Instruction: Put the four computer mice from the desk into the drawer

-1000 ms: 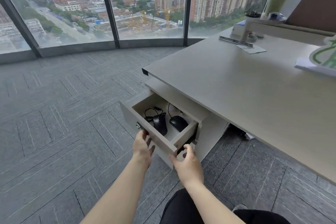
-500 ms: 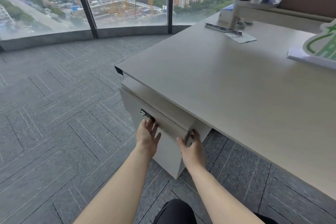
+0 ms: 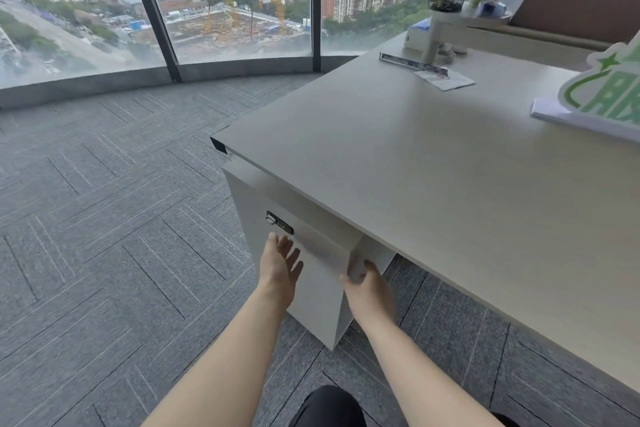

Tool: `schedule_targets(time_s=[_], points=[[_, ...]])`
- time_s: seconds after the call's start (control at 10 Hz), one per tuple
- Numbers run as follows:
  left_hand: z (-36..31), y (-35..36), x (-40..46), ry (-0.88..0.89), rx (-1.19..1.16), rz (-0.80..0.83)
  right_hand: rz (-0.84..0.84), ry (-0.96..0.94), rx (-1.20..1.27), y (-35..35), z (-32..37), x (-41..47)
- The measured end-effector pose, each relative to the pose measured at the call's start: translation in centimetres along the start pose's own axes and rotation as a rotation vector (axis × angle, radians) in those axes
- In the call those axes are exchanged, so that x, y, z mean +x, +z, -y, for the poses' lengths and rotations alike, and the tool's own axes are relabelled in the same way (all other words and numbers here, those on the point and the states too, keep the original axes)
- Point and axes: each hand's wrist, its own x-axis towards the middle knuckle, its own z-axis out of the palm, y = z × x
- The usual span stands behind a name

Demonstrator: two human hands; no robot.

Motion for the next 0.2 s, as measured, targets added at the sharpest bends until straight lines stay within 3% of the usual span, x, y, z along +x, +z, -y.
schedule_targets(time_s=[0.1,0.2], points=[[0.7,-1.4,-2.4,0.051,0.150,-0.049,0.037,-0.050,0.019,-2.0,0.6,-2.7],[2.4,-4.9,-6.7,0.089,0.321,-0.074,0.043,-0.160,0.187,-4.6,1.4,-6.7]])
